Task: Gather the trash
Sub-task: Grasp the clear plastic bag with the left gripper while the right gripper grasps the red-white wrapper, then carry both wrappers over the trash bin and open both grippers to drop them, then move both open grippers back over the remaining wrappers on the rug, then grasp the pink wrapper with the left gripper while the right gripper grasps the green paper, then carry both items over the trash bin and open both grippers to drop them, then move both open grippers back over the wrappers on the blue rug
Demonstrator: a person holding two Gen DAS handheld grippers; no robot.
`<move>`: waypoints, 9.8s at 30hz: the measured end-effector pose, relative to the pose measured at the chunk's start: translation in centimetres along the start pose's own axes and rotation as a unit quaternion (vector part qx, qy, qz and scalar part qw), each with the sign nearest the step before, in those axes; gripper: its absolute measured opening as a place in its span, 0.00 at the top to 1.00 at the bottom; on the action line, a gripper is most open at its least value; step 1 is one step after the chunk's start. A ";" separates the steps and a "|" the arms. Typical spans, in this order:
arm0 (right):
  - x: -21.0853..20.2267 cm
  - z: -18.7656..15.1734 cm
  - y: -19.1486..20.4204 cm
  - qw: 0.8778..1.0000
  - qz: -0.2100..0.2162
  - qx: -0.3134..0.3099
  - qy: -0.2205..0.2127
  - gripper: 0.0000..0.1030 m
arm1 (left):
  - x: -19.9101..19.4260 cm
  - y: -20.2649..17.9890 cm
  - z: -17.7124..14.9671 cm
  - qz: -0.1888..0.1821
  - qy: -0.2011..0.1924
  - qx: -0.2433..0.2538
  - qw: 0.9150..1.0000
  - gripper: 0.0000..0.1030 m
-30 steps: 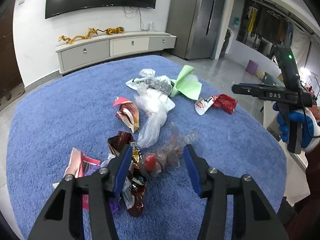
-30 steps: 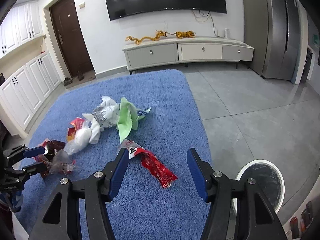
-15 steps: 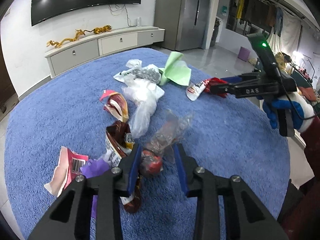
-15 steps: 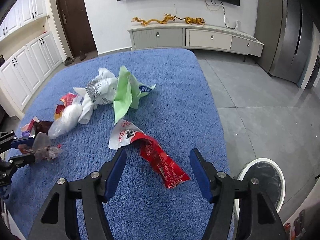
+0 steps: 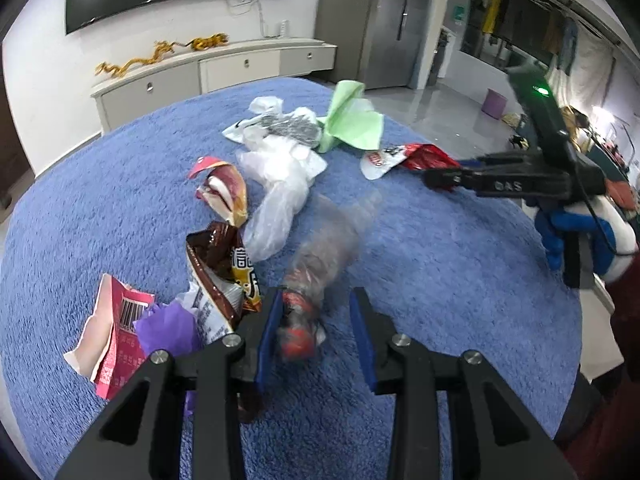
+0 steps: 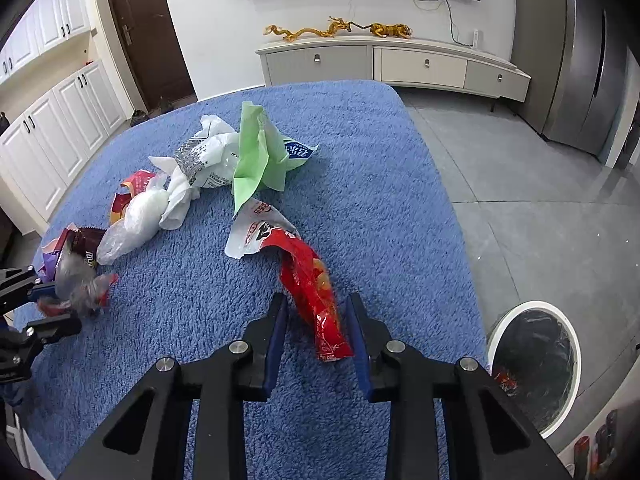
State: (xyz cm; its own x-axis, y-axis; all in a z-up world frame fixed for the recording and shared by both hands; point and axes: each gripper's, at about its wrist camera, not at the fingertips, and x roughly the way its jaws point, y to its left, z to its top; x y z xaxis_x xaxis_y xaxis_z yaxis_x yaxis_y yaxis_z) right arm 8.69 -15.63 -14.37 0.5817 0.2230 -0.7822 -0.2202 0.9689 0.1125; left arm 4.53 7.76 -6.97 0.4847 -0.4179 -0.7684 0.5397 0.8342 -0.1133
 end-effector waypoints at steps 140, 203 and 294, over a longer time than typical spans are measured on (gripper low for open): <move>-14.4 4.7 0.8 0.977 -0.115 0.079 -0.159 0.48 | -8.8 9.8 -1.3 0.105 -0.099 -0.111 0.983 0.35; -4.2 1.7 2.5 0.998 0.026 0.035 -0.055 0.73 | -7.5 9.2 -2.9 0.135 -0.074 -0.127 0.980 0.92; -18.2 -5.4 -14.1 0.946 -0.190 0.204 -0.163 0.42 | -0.6 -24.1 14.2 0.050 -0.196 -0.002 0.979 0.45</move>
State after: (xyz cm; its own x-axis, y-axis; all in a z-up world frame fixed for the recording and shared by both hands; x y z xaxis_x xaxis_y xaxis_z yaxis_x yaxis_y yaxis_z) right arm -2.98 -33.92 -5.01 0.7839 -0.1940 -0.5897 0.3354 0.9317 0.1394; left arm 1.06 -17.24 5.16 0.7622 -0.4397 -0.4751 0.4738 0.8790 -0.0535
